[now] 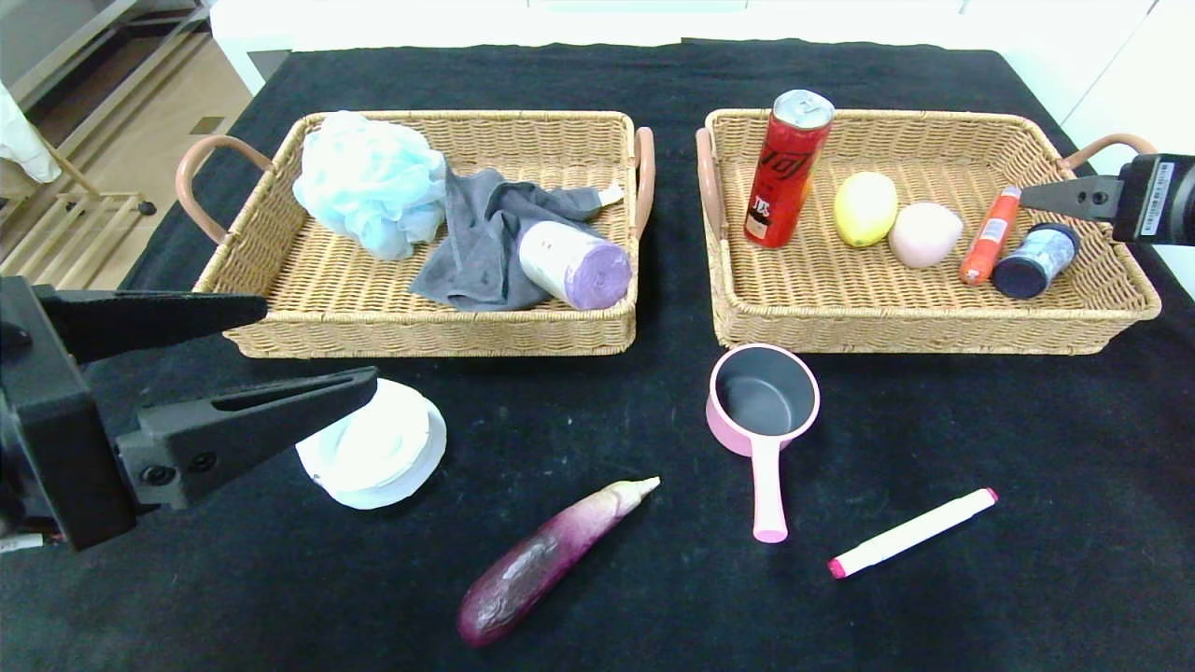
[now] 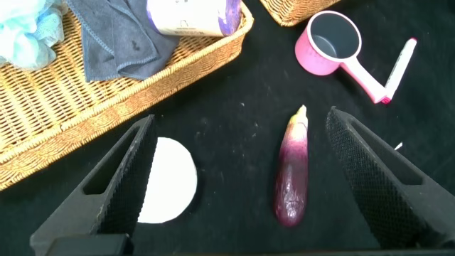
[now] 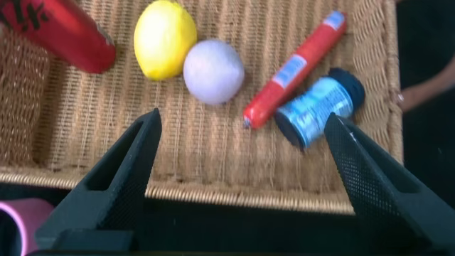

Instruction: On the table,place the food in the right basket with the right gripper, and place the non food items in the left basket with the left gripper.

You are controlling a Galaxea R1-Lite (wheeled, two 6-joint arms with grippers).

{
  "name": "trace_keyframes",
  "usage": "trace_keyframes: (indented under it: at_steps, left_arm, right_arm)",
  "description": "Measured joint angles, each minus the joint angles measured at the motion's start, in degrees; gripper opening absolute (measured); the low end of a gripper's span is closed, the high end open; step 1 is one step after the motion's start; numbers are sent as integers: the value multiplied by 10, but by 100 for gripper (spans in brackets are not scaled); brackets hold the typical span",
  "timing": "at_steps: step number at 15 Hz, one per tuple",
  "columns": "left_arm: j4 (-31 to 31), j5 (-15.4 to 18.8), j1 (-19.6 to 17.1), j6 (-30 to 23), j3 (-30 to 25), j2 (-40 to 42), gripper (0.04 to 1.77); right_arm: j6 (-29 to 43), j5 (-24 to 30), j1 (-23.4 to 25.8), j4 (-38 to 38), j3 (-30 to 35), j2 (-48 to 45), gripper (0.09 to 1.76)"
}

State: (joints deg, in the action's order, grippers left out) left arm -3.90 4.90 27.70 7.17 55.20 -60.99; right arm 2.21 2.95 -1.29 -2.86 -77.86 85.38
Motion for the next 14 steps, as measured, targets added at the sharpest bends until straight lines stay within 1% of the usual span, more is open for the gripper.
trace_keyframes:
  at_steps: [3, 6, 9, 14]
  left_arm:
    - [0, 0, 0, 0, 0, 0, 172]
    - [0, -1, 0, 0, 0, 0, 172]
    - [0, -1, 0, 0, -1, 1, 172]
    - [1, -1, 0, 0, -1, 1, 172]
  right_arm:
    - [14, -37, -26, -64, 1, -29, 169]
    - [50, -55, -62, -150, 1, -51, 170]
    - [109, -72, -98, -213, 0, -61, 170]
    - [211, -75, -152, -306, -4, -62, 170]
